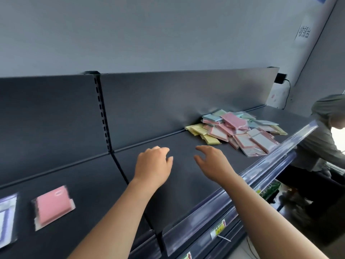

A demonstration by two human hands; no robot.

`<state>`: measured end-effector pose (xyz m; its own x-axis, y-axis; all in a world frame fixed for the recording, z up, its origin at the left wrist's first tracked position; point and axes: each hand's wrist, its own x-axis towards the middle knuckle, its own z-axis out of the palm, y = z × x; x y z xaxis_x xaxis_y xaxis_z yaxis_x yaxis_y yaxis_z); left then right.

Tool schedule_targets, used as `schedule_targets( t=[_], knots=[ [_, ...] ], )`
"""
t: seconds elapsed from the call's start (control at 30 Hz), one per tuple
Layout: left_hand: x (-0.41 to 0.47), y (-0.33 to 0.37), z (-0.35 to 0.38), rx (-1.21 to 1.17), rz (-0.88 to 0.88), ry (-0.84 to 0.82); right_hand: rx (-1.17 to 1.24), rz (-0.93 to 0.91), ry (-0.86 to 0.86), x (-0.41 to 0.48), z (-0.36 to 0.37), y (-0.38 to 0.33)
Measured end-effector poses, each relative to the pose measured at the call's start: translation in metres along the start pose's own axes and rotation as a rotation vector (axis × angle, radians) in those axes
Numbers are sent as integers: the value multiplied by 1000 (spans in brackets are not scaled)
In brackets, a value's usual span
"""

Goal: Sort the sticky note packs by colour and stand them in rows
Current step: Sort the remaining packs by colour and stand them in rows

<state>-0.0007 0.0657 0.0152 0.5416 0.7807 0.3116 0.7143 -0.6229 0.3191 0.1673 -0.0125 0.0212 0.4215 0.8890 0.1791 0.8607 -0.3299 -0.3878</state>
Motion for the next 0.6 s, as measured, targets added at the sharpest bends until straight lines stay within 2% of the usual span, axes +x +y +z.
schedule_targets(
  t=[0.27,0.4,0.6],
  knots=[
    [54,46,47,10,-100,-19,-46,-12,66,81,-16,103],
    [82,78,70,-6,-177,-24,-163,32,23,121,-29,163],
    [118,123,97,-26,-259,-14,-244,195,-90,175,-37,236]
  ],
)
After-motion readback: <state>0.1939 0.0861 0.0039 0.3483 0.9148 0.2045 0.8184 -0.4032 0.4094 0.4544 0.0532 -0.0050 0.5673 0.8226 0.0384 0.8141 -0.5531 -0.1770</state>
